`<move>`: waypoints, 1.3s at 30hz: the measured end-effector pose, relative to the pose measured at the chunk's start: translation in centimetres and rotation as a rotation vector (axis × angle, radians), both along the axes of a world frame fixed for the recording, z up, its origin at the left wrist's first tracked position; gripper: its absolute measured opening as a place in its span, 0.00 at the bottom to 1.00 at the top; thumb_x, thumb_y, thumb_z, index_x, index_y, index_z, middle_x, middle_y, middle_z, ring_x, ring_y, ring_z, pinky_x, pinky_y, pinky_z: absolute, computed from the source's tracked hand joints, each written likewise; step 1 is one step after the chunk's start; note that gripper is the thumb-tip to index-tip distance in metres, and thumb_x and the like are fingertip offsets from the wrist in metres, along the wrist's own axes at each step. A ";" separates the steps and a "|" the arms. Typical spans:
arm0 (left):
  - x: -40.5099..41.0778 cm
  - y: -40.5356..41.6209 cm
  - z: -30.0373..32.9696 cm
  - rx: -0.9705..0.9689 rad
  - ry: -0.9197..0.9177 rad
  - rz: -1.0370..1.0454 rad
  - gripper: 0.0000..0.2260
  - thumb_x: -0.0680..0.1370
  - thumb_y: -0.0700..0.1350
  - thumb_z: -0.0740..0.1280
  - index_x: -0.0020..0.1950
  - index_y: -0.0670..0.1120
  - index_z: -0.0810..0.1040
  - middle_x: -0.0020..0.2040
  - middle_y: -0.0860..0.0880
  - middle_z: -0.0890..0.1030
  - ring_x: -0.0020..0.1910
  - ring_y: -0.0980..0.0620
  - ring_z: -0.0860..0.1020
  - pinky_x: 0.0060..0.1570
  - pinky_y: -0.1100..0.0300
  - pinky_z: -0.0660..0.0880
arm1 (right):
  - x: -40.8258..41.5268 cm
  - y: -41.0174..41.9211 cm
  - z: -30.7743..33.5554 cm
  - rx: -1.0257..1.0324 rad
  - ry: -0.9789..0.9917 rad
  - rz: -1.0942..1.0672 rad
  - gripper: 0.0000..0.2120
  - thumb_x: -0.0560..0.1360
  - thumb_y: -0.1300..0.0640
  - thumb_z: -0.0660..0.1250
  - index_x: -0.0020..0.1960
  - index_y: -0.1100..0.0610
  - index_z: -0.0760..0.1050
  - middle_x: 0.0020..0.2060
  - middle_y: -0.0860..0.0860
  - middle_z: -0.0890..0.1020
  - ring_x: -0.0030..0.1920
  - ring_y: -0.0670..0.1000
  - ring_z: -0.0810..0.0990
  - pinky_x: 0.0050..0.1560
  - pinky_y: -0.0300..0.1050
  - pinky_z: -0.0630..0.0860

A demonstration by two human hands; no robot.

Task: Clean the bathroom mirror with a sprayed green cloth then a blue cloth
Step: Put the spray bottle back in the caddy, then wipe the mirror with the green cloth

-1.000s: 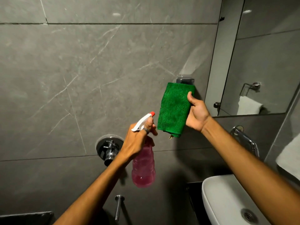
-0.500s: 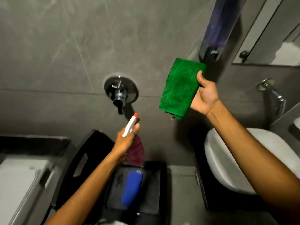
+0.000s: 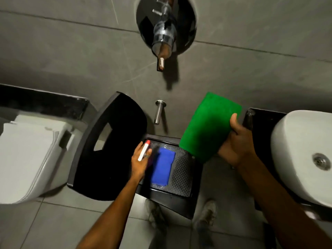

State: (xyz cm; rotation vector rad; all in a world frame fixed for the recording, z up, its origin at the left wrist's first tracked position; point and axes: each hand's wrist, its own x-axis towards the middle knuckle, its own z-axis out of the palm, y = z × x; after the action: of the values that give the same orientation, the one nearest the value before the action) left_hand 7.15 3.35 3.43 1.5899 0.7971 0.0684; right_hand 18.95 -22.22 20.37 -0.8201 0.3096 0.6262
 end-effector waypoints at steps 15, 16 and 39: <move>-1.5 -0.8 -2.0 -0.117 0.006 0.209 0.40 0.77 0.43 0.74 0.83 0.44 0.55 0.83 0.41 0.59 0.80 0.45 0.61 0.80 0.45 0.62 | -2.5 0.8 -2.4 0.010 0.068 -0.059 0.26 0.82 0.41 0.54 0.59 0.56 0.84 0.59 0.56 0.85 0.61 0.58 0.83 0.55 0.59 0.83; -1.8 -1.6 -0.7 -0.037 -0.014 0.203 0.39 0.77 0.48 0.71 0.83 0.43 0.55 0.84 0.41 0.57 0.83 0.45 0.56 0.81 0.43 0.56 | -2.6 0.4 -1.7 0.016 0.070 -0.068 0.26 0.82 0.41 0.54 0.60 0.57 0.83 0.59 0.56 0.85 0.61 0.57 0.83 0.55 0.59 0.82; 28.9 -25.9 65.5 1.925 -1.179 -1.010 0.29 0.83 0.62 0.48 0.82 0.54 0.59 0.85 0.47 0.52 0.84 0.46 0.41 0.82 0.51 0.35 | 13.6 -23.8 31.3 -0.197 -0.501 -1.065 0.25 0.82 0.44 0.59 0.71 0.60 0.72 0.68 0.58 0.77 0.68 0.58 0.75 0.69 0.54 0.71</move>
State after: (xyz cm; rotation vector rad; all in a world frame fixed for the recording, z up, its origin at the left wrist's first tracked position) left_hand 36.04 -22.59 68.91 2.7955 -1.5818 1.1553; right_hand 32.57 -46.01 51.67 -0.8382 0.3004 -0.6080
